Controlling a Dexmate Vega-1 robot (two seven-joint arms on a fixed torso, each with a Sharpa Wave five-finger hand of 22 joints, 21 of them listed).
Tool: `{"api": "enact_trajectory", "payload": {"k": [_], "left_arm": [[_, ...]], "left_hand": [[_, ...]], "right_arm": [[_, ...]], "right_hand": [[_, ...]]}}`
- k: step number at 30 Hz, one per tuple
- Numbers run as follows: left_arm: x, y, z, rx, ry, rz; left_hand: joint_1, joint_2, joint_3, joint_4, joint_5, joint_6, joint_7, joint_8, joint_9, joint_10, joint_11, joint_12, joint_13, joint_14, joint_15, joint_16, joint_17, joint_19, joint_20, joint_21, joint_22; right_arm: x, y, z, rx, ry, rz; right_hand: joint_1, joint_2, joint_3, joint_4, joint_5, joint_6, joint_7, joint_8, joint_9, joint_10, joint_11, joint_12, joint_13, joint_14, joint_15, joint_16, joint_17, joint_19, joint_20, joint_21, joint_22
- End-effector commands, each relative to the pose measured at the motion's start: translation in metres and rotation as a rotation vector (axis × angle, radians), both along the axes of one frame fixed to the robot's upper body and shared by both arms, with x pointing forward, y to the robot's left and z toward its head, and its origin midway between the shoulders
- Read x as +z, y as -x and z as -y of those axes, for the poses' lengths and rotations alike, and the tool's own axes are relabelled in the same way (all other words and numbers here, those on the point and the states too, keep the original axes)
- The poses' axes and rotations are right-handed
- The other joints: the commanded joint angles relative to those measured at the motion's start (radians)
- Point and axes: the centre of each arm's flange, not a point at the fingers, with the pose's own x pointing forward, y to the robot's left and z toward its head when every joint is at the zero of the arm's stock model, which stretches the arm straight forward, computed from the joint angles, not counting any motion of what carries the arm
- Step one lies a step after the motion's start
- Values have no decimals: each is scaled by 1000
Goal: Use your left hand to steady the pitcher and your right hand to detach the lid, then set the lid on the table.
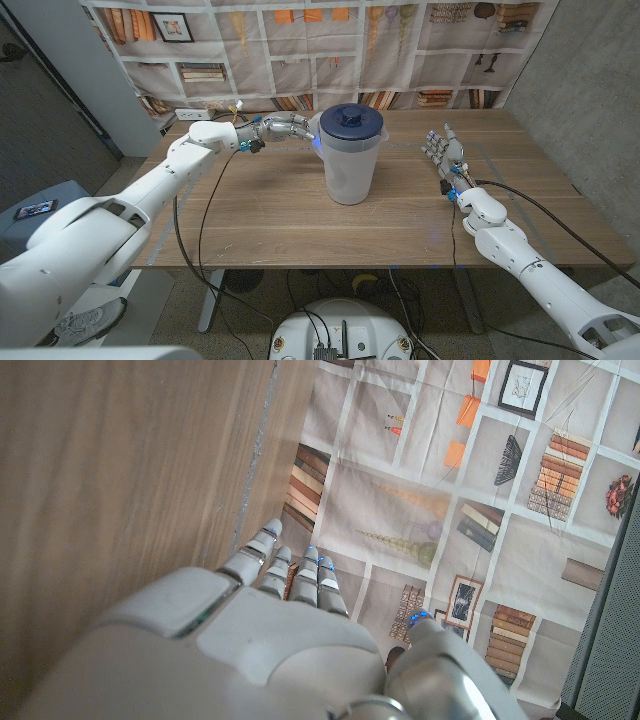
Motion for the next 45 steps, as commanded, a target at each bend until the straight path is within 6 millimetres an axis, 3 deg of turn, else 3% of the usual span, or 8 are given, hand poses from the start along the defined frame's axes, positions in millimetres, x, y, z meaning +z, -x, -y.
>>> {"api": "enact_trajectory", "payload": {"k": [1, 12, 24, 33, 45], "left_arm": [[-1, 0, 4, 4, 68, 21], [-7, -2, 9, -13, 175, 44], [-2, -2, 14, -39, 152, 68], [5, 2, 13, -31, 128, 64], [10, 3, 15, -20, 111, 59]], "left_hand": [[32, 46, 11, 0, -3, 73, 27, 8, 4, 49, -15, 7, 5, 40, -133, 9, 6, 19, -149, 8, 4], [56, 45, -5, -1, -4, 108, 31, 15, 8, 92, -17, 8, 11, 96, -135, 21, 13, 42, -154, 14, 5], [73, 44, -16, -1, 0, 121, 30, 18, 9, 112, -18, 10, 14, 113, -136, 23, 14, 54, -155, 18, 6], [79, 42, -21, -1, 0, 125, 28, 18, 10, 117, -17, 9, 15, 118, -136, 24, 15, 56, -155, 18, 6], [85, 42, -27, 1, 1, 125, 29, 18, 11, 122, -17, 8, 17, 125, -136, 25, 15, 57, -155, 18, 6]], "right_arm": [[-1, 2, 5, -7, -1, 0], [1, 5, 9, -11, 2, 10], [10, 16, 14, -29, 28, 46], [41, 41, 21, -92, 159, 130], [66, 70, 21, -175, 309, 241]], "right_hand": [[-4, 40, 7, 1, 2, 12, 1, 8, 2, 9, -3, 4, 4, 9, -2, 1, 0, 4, 7, 7, 6], [-4, 39, 8, 1, 1, 13, 0, 8, 2, 10, -3, 5, 4, 8, -3, 1, -1, 3, 6, 6, 6], [-4, 39, 9, 1, 1, 11, -1, 7, 2, 9, -6, 4, 4, 8, -3, 2, -1, 3, 6, 6, 6], [1, 38, 12, -4, 1, 12, -2, 7, 2, 10, -6, 4, 4, 9, -3, 2, -3, 1, 6, 6, 6], [17, 32, 16, -20, 1, 15, -9, 8, 2, 10, -6, 5, 4, 10, -5, 0, -8, -1, 0, 5, 6]]}}
